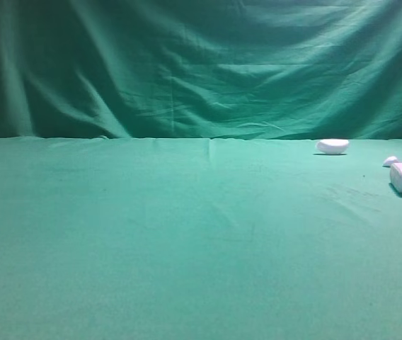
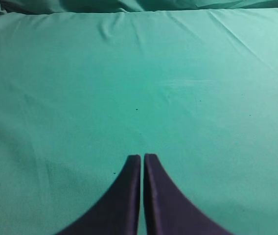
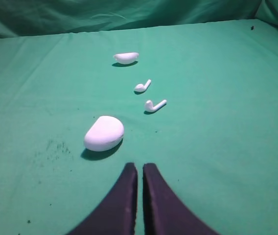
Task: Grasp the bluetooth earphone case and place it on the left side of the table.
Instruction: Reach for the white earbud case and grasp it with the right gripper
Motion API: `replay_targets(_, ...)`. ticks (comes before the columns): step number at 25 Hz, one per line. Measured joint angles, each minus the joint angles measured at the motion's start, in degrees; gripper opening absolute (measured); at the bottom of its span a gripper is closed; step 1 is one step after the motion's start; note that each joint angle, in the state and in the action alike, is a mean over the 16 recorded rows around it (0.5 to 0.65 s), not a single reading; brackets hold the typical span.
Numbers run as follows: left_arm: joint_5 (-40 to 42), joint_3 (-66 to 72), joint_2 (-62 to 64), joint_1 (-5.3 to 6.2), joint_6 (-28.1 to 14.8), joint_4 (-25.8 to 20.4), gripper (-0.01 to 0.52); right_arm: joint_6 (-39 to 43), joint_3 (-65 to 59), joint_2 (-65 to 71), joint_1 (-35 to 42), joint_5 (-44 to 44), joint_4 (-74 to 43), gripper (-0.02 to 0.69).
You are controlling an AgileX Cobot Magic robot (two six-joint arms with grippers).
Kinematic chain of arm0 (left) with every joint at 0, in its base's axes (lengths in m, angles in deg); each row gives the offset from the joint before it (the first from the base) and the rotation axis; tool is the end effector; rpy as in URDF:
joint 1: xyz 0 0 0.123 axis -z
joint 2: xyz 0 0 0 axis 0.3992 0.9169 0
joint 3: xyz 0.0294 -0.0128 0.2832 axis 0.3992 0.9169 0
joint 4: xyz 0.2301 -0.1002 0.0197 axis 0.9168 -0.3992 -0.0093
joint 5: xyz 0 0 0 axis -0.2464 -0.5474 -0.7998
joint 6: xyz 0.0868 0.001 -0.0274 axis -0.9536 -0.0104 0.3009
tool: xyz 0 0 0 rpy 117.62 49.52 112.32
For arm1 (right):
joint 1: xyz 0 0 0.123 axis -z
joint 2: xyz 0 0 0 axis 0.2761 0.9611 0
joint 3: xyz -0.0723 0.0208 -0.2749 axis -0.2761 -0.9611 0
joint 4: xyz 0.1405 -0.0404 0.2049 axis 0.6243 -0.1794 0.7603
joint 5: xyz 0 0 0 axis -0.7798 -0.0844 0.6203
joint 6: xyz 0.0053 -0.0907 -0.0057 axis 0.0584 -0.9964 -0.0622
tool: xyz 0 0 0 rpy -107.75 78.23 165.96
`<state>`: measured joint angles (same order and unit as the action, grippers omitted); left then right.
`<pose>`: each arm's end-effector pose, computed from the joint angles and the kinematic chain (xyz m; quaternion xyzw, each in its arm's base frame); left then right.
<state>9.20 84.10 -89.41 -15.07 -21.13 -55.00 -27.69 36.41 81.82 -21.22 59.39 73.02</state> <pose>0.0523 -0.0088 0.1769 0.0583 0.7923 -0.0522 0.6051 0.0526 0.0049 0.1716 -0.0385 0.8022 0.0264 0.5952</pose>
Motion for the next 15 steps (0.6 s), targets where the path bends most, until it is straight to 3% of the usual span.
replay_targets(11,0.0,0.0,0.0,0.00,0.0,0.0,0.000,0.0,0.9,0.1,0.0,16.5,2.7,0.000)
replay_targets(15,0.0,0.0,0.0,0.00,0.0,0.0,0.000,0.5,4.4,1.6,0.0,18.4,4.1,0.000)
